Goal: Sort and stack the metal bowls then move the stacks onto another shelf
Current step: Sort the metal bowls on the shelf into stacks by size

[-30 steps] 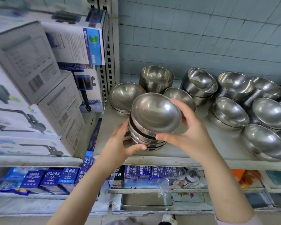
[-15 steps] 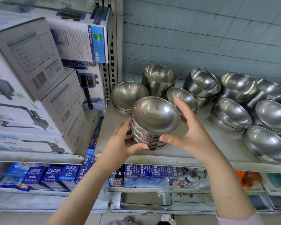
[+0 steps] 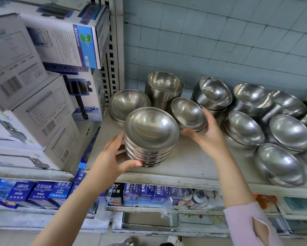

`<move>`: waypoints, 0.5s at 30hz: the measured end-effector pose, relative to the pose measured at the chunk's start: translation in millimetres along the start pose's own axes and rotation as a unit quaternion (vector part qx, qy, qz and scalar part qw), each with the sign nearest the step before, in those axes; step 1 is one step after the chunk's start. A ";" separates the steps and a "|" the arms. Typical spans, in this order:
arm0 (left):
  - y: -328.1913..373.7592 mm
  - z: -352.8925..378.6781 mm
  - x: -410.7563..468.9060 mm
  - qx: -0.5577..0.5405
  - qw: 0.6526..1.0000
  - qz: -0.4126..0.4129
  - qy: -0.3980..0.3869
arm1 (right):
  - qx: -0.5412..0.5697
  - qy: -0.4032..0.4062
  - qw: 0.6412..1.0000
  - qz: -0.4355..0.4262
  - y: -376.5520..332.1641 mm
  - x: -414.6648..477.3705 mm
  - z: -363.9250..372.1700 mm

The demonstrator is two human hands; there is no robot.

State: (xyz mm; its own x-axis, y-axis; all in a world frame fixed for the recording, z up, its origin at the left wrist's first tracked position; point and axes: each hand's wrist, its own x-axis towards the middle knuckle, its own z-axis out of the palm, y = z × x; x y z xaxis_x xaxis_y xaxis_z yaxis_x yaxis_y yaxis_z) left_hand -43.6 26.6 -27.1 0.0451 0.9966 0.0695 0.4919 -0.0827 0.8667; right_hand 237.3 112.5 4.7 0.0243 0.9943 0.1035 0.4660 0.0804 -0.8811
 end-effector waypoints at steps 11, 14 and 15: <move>1.3 1.0 2.4 -0.012 1.000 -0.011 -0.002 | 0.026 0.000 1.000 -0.015 2.9 6.6 -8.5; 0.8 1.2 2.8 -0.007 1.000 -0.010 -0.004 | 0.044 0.000 0.999 -0.017 -3.9 4.3 -17.7; 0.3 1.2 2.8 -0.006 1.000 -0.009 -0.004 | 0.053 0.002 0.998 -0.024 -10.0 1.8 -20.9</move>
State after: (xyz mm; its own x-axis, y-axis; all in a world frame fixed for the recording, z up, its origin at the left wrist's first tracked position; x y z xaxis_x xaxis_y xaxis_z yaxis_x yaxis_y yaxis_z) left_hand -42.2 29.3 -27.3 0.0437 0.9978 0.0501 0.4816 -0.0650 0.8740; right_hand 251.2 112.0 23.4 0.0069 0.9889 0.1485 0.3713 0.1353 -0.9186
